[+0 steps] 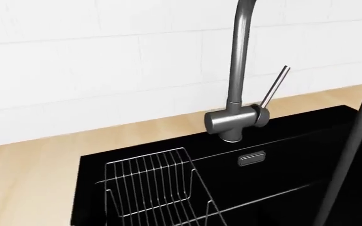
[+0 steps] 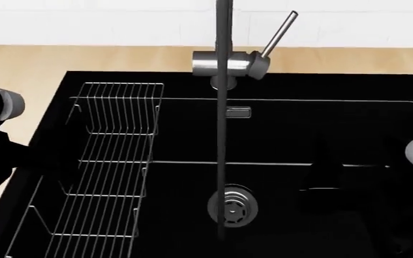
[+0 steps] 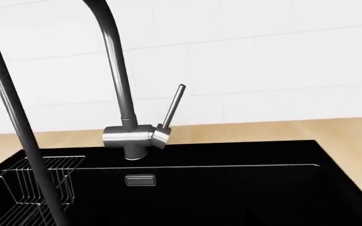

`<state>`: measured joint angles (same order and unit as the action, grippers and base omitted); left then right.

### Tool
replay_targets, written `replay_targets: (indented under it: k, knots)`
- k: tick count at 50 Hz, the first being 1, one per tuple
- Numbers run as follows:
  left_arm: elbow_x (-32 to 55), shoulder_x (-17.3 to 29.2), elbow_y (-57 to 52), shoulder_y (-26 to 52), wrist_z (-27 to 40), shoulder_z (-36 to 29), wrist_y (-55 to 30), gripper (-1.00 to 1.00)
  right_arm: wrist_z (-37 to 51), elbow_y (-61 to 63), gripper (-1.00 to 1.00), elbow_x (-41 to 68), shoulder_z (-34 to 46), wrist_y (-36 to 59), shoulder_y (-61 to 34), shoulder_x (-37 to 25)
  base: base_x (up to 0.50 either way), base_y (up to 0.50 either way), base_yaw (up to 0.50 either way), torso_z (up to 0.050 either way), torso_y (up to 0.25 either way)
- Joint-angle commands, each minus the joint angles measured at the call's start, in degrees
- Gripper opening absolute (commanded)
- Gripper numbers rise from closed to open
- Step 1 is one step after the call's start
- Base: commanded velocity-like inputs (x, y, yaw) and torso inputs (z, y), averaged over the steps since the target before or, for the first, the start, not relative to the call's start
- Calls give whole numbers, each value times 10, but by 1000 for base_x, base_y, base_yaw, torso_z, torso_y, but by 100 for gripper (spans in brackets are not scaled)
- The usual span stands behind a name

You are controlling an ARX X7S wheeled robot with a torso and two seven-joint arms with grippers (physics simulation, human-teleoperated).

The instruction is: Pick the oranges and zucchinis from the sink and place them in one bowl. Place the onion in the other bowl. Then turn off the sink faucet.

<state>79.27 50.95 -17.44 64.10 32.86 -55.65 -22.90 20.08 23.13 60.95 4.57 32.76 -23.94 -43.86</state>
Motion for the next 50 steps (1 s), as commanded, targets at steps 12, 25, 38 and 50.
replay_targets:
  k: [12,25,38,50]
  knots:
    - [3,-6,8,-7,-10,14,14,100,-6,-1,100,-1,-2,-4,2,6,82,-274,0,0,0]
    - [-2,-7,18,-15,-11,15,21,100,-9,4,100,-21,7,-10,-1,5,26,0,0,0,0]
    - [-2,-4,16,-14,-12,16,18,100,-11,-2,100,-23,11,-9,-1,7,344,0,0,0,1]
    - [2,2,21,-18,-16,21,23,100,-4,-7,100,-16,11,-5,-5,11,176,10,0,0,1]
